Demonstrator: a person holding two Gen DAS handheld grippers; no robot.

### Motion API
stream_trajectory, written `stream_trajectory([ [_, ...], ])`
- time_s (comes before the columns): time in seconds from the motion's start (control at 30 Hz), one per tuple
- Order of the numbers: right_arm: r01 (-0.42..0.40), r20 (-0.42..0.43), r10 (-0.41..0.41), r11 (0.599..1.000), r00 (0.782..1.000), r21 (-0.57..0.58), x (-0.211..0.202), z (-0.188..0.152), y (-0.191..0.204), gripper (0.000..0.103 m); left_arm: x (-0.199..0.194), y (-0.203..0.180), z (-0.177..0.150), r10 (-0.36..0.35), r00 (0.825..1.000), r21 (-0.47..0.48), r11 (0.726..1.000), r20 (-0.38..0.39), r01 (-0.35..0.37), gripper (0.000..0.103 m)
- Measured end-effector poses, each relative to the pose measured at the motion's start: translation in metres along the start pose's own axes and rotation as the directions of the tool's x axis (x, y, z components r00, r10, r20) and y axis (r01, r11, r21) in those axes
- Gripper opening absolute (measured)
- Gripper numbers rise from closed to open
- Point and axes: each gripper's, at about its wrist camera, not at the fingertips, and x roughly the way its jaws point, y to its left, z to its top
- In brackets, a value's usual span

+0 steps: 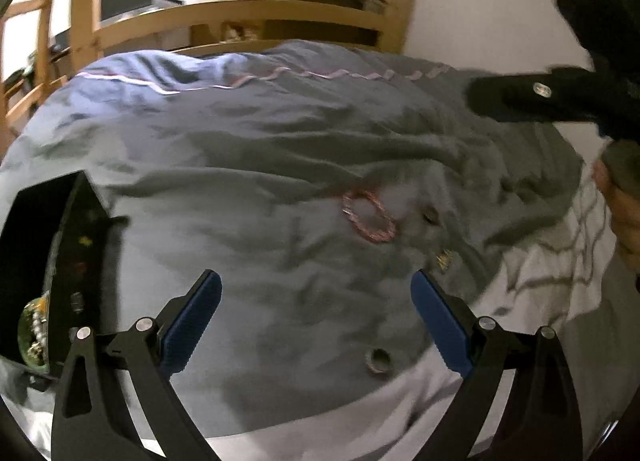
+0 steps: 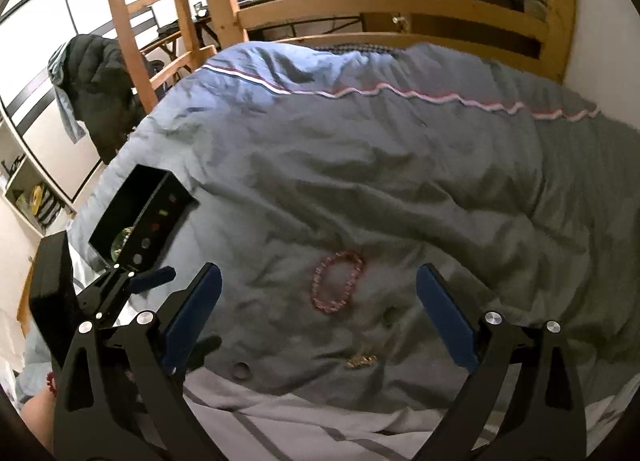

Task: Organize jewelry
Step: 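Grasp the wide silver ring with the left tool while the right tool grasps the thin silver ring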

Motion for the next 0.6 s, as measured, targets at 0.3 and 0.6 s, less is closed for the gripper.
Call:
stream_trajectory([
  [0.3,-0.029,-0.045,0.030,0.999,0.999,0.023,0.058,-0.039,-0.035,0.056,0.021,-0.030,-0.017,-0.068,0.994,0.111,0.991,-0.090,0.078,0.094],
  [0.6,0.034,-0.029,-0.035,0.999,0.999,-0.015,0.096,-0.061,-0.050,0.051,0.049,-0.039,-0.032,-0.077,0.975,0.150,0.982,-0.211,0.110,0.067],
])
